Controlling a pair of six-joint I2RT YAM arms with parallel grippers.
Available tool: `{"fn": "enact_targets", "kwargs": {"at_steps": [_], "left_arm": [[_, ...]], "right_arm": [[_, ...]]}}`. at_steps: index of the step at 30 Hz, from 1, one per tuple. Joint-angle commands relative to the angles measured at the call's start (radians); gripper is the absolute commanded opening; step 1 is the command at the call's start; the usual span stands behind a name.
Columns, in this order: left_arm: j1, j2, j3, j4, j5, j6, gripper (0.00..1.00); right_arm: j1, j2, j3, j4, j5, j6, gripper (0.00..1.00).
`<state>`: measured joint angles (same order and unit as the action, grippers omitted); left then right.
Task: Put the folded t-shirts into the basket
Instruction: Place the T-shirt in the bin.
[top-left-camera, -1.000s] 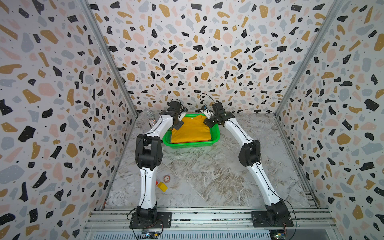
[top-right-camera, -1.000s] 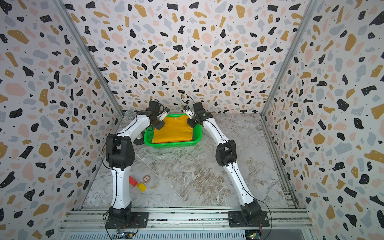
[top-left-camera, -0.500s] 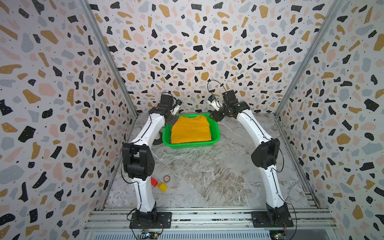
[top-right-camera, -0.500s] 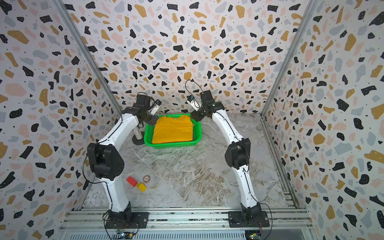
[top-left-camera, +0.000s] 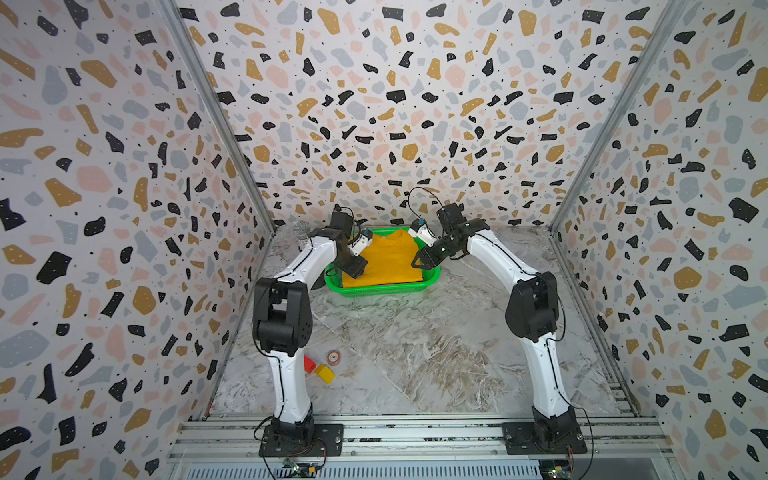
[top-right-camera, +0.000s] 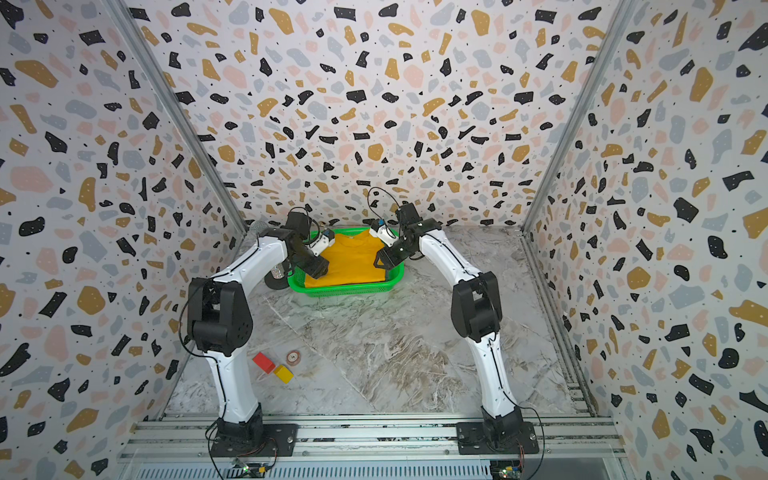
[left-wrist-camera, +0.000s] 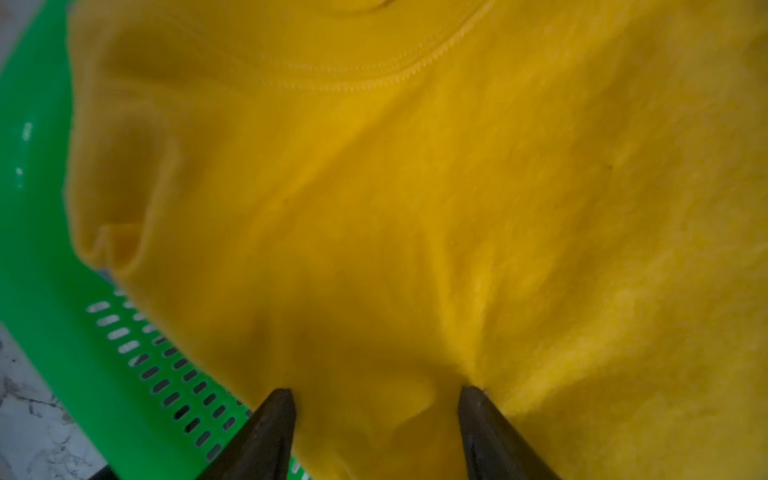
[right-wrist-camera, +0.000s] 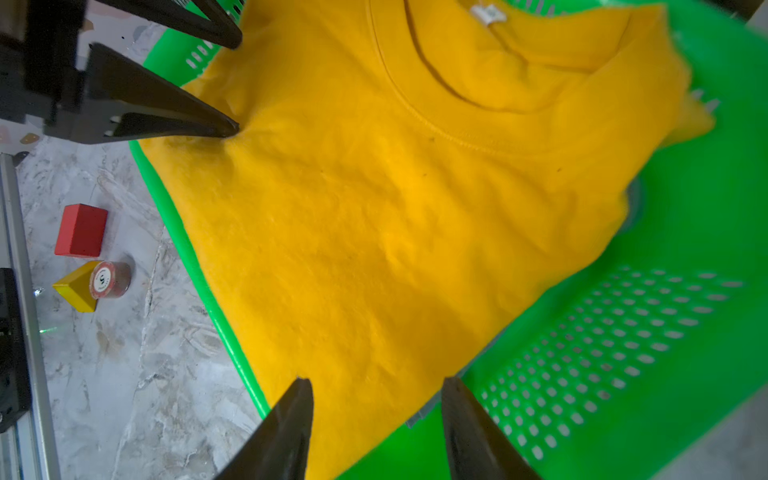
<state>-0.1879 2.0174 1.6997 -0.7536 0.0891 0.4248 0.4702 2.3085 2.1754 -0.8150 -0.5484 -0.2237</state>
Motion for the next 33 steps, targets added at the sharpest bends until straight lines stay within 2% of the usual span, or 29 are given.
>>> {"fn": "enact_targets", "kwargs": {"at_steps": [1, 7, 12, 18, 23, 33], "left_arm": [[-0.008, 0.008, -0.037, 0.014, -0.027, -0.011, 0.65], [-0.008, 0.002, -0.058, 0.012, -0.062, -0.019, 0.66], [-0.008, -0.075, -0.04, 0.002, -0.064, -0.026, 0.67], [-0.008, -0.232, -0.064, 0.011, -0.057, -0.028, 0.72], [-0.008, -0.391, -0.141, 0.047, -0.059, -0.025, 0.77], [-0.007, -0.737, -0.342, 0.134, -0.103, 0.008, 0.87]], "right_arm": [[0.012, 0.008, -0.007, -0.028, 0.014, 0.024, 0.53], [0.013, 0.047, -0.012, -0.058, 0.091, 0.004, 0.5], [0.013, 0.013, -0.008, -0.082, 0.154, -0.028, 0.49], [0.013, -0.13, -0.033, -0.095, 0.173, -0.079, 0.53], [0.013, -0.269, -0.083, -0.097, 0.207, -0.119, 0.59], [0.011, -0.556, -0.257, -0.099, 0.411, -0.213, 0.65]]}}
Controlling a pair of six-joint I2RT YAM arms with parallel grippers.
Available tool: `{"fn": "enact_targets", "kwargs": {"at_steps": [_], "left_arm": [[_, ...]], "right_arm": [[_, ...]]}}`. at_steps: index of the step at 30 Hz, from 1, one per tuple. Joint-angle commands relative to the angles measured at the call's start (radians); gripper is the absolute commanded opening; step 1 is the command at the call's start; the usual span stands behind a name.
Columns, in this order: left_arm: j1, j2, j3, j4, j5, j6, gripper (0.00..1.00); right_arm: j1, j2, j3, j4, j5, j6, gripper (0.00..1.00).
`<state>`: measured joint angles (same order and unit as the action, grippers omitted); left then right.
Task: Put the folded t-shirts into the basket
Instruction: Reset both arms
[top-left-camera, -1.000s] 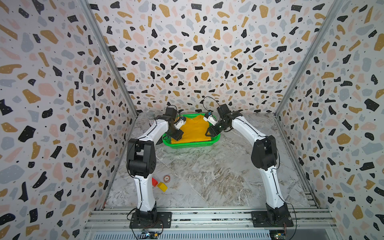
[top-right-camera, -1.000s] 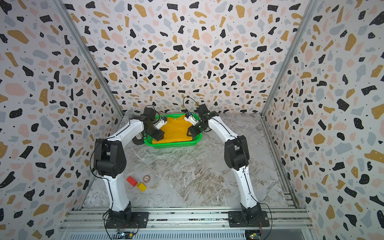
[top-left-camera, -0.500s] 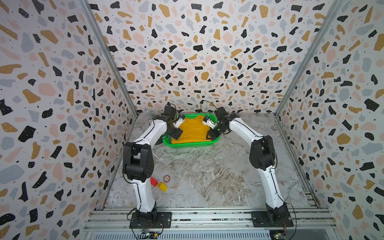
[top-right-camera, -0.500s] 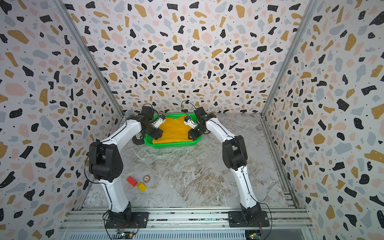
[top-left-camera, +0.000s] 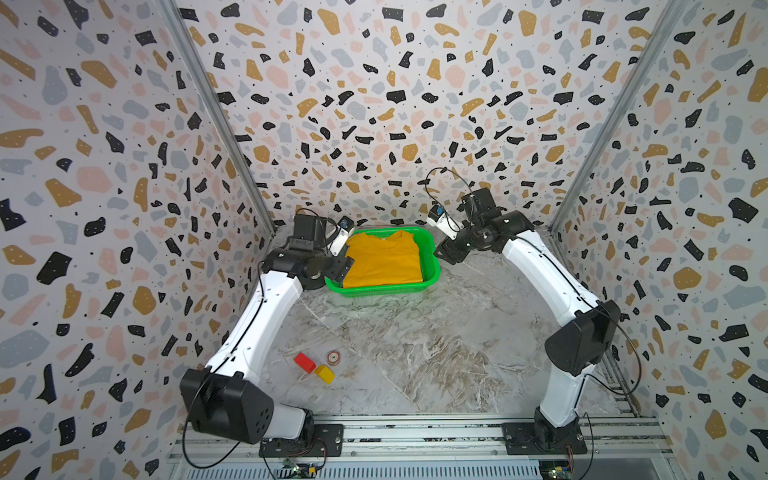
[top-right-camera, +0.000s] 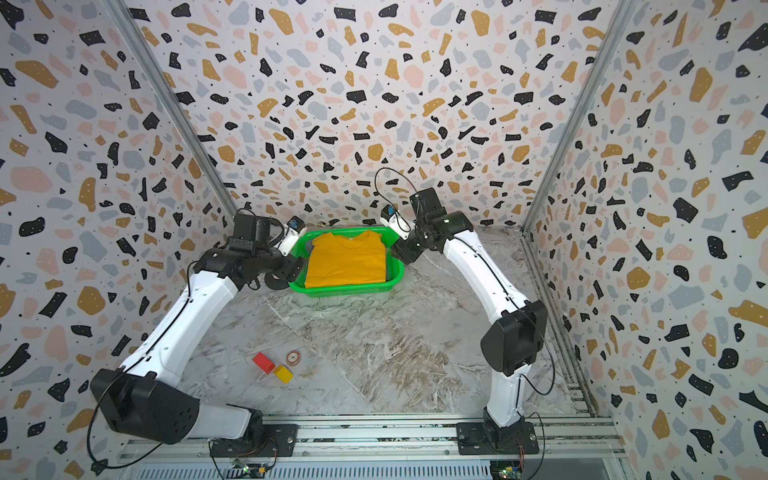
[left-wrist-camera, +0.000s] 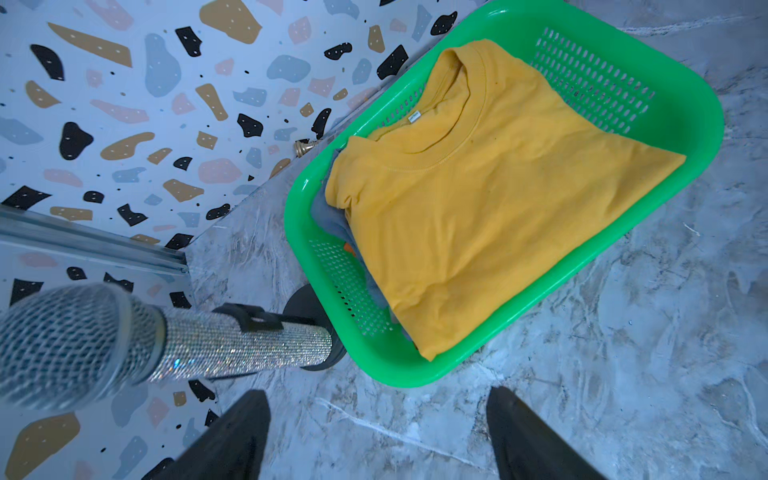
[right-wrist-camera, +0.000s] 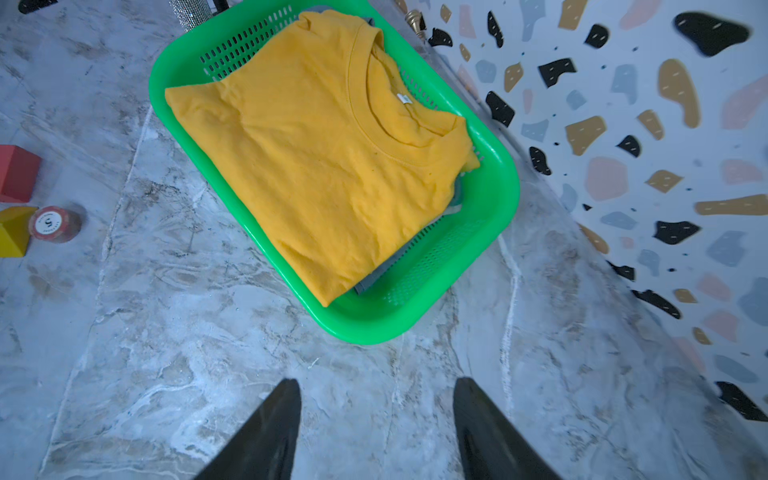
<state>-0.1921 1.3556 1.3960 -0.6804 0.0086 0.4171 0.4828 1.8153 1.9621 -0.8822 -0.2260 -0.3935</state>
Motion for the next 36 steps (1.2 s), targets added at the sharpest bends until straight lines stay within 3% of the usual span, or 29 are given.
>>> {"fn": "enact_targets", "kwargs": {"at_steps": [1, 9, 15, 19, 24, 28, 31, 36], "left_arm": [[-0.003, -0.107, -0.062, 0.072, -0.03, 0.017, 0.89], [-0.001, -0.332, -0.308, 0.222, -0.108, -0.03, 1.0], [0.007, -0.475, -0.534, 0.388, -0.165, -0.041, 1.0], [0.016, -0.53, -0.675, 0.519, -0.186, -0.052, 1.0], [0.03, -0.529, -0.822, 0.713, -0.288, -0.129, 1.0], [0.043, -0.491, -0.903, 0.841, -0.296, -0.17, 1.0], [0.046, -0.434, -0.93, 0.901, -0.262, -0.176, 1.0], [0.051, -0.316, -0.966, 1.032, -0.25, -0.227, 1.0]], "right_arm": [[-0.002, -0.092, -0.065, -0.032, 0.111, -0.046, 0.66], [-0.008, -0.357, -0.376, 0.07, 0.269, -0.032, 0.71], [-0.047, -0.579, -0.7, 0.258, 0.405, -0.047, 0.98], [-0.093, -0.687, -0.896, 0.414, 0.494, -0.056, 1.0], [-0.151, -0.755, -1.086, 0.616, 0.59, 0.013, 1.0], [-0.169, -0.757, -1.291, 0.976, 0.781, 0.097, 1.0], [-0.176, -0.711, -1.389, 1.133, 0.786, 0.117, 1.0], [-0.176, -0.64, -1.411, 1.161, 0.763, 0.146, 1.0]]}}
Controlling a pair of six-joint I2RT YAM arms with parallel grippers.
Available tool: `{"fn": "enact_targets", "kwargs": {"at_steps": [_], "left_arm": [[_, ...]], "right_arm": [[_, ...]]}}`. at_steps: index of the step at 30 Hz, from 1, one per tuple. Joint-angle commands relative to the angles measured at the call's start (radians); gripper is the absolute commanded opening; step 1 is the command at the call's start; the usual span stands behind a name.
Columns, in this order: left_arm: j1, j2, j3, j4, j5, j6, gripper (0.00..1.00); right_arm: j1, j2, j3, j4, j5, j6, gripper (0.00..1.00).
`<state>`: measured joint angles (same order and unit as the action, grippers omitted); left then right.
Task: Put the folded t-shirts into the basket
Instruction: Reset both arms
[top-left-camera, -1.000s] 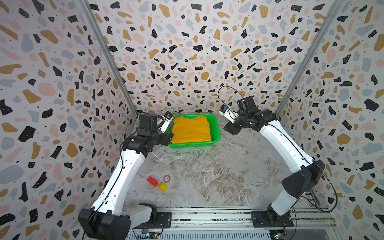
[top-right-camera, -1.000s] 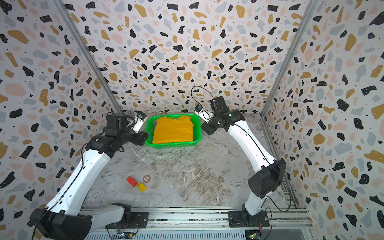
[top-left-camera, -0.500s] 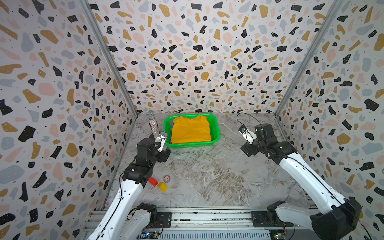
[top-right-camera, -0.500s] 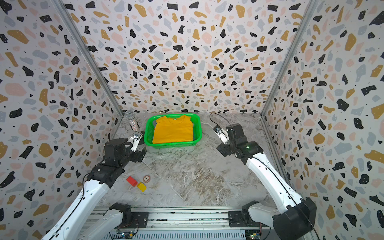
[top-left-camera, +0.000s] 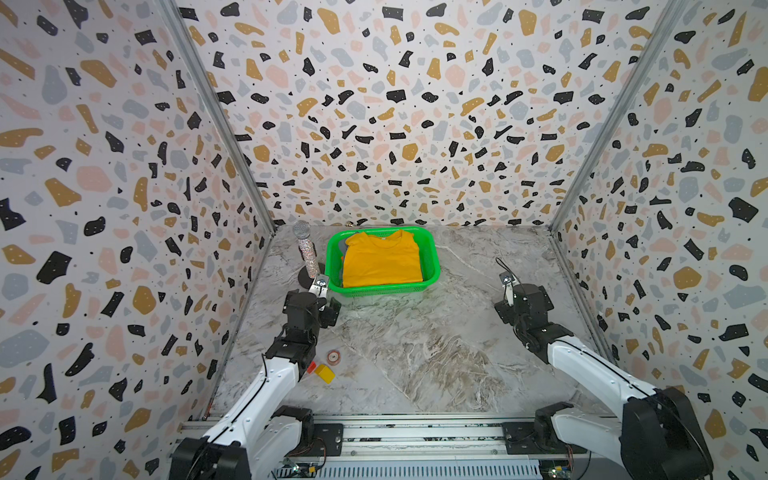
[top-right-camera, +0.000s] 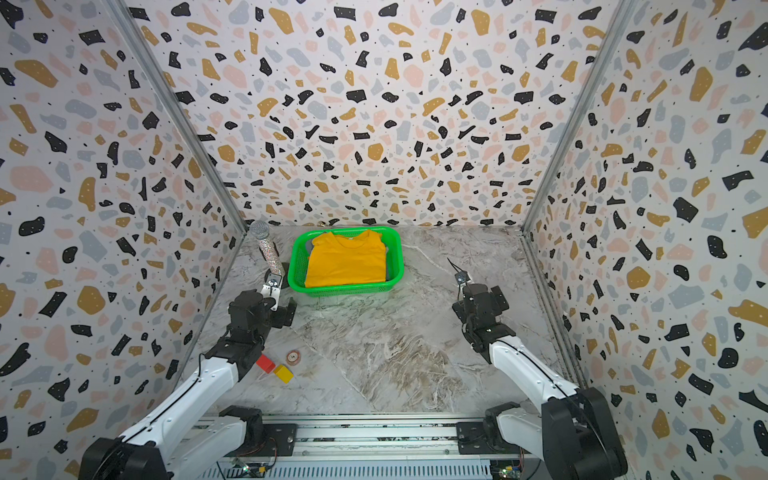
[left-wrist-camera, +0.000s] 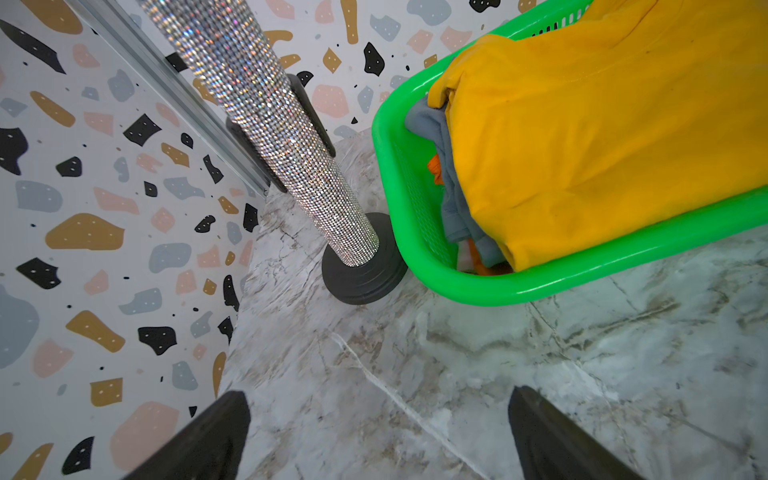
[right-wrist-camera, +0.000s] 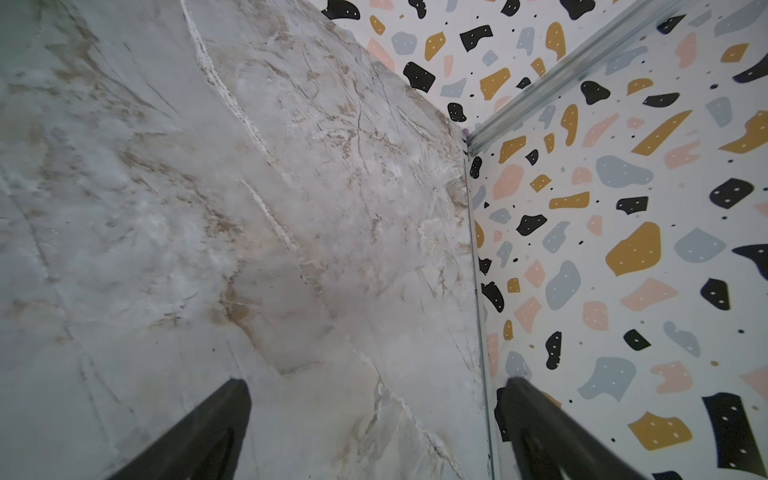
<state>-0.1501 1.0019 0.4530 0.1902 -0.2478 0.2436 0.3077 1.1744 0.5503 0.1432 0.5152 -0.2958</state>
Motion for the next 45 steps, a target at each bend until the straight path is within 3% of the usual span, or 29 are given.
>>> {"fn": "enact_targets", "kwargs": {"at_steps": [1, 9, 19, 25, 28, 36, 45], "left_arm": [[0.009, 0.059, -0.033, 0.187, 0.013, -0.068, 1.0], [0.01, 0.113, -0.075, 0.259, 0.07, -0.119, 1.0], [0.011, 0.268, -0.139, 0.529, 0.177, -0.148, 1.0], [0.011, 0.415, -0.206, 0.781, 0.145, -0.158, 1.0], [0.011, 0.393, -0.178, 0.687, 0.118, -0.172, 1.0], [0.011, 0.403, -0.138, 0.627, 0.071, -0.194, 1.0], [0.012, 0.404, -0.132, 0.62, 0.056, -0.202, 1.0]], "right_arm": [[-0.001, 0.012, -0.01, 0.134, -0.006, 0.055, 1.0], [-0.001, 0.118, -0.077, 0.246, -0.057, 0.101, 1.0], [-0.002, 0.157, -0.18, 0.48, -0.123, 0.089, 1.0], [-0.021, 0.253, -0.201, 0.691, -0.095, 0.088, 1.0], [-0.039, 0.276, -0.218, 0.761, -0.082, 0.103, 1.0], [-0.215, 0.338, -0.246, 0.833, -0.282, 0.258, 1.0], [-0.226, 0.338, -0.22, 0.784, -0.349, 0.244, 1.0]]}}
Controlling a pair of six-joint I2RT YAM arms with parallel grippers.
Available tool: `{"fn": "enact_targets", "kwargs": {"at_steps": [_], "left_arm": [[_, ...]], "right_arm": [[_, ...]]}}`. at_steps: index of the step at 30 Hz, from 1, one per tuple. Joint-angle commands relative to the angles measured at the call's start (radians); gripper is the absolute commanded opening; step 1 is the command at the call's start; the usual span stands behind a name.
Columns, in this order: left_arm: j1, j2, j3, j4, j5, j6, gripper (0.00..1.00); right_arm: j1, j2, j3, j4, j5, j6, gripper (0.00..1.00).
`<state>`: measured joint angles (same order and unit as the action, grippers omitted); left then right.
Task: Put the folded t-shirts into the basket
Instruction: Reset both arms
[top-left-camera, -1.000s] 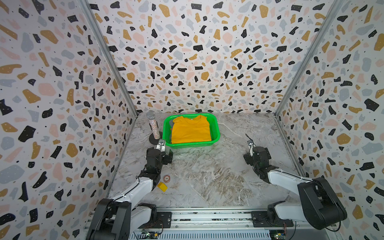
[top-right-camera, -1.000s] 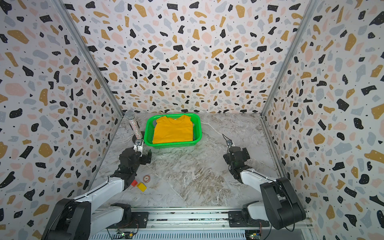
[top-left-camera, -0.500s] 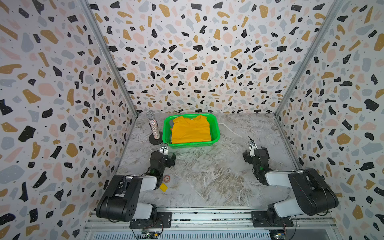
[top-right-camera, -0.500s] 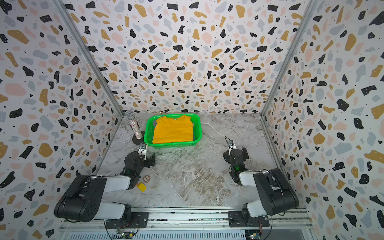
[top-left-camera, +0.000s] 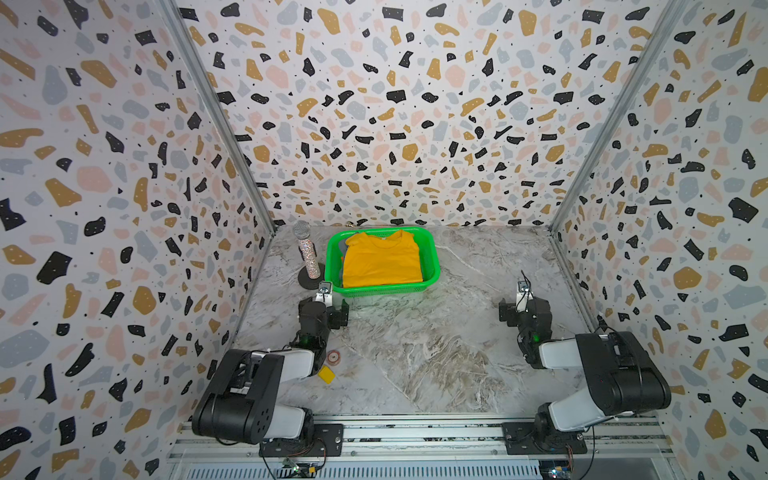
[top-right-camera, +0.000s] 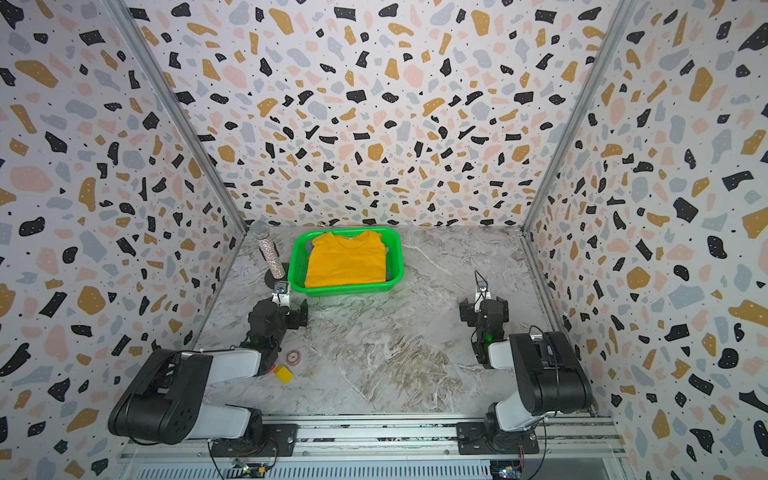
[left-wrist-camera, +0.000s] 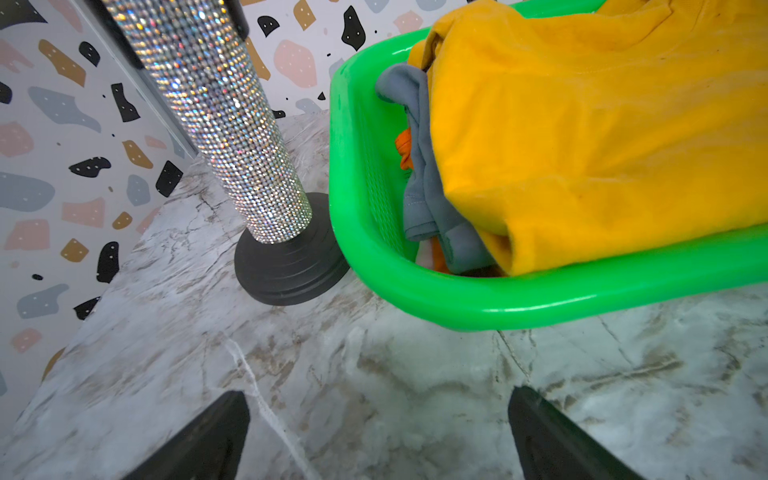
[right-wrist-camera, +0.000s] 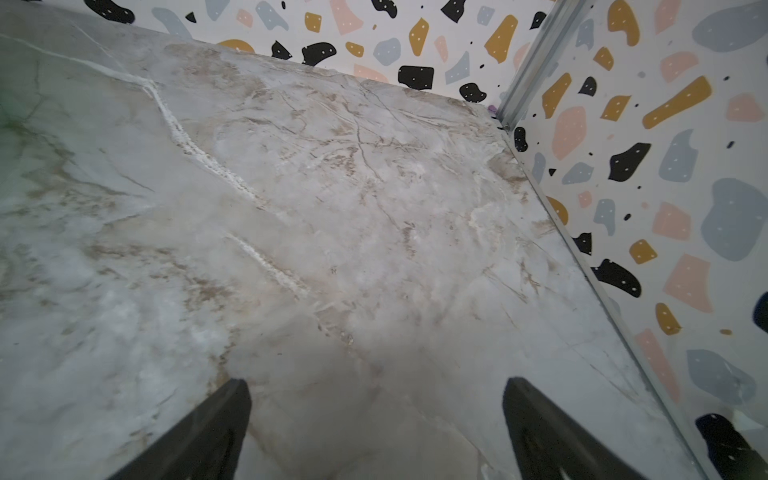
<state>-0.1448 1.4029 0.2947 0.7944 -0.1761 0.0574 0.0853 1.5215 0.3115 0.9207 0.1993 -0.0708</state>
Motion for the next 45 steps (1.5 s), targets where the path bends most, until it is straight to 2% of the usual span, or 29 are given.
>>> {"fn": "enact_targets", "kwargs": {"at_steps": [1, 45], "left_arm": [[0.007, 0.003, 0.026, 0.016, -0.016, -0.015, 1.0], [0.008, 0.007, 0.023, 0.024, -0.016, -0.016, 1.0]], "right_arm": [[-0.006, -0.018, 0.026, -0.027, -0.037, 0.023, 1.0], [-0.019, -0.009, 0.03, -0.018, -0.06, 0.028, 1.0]]}}
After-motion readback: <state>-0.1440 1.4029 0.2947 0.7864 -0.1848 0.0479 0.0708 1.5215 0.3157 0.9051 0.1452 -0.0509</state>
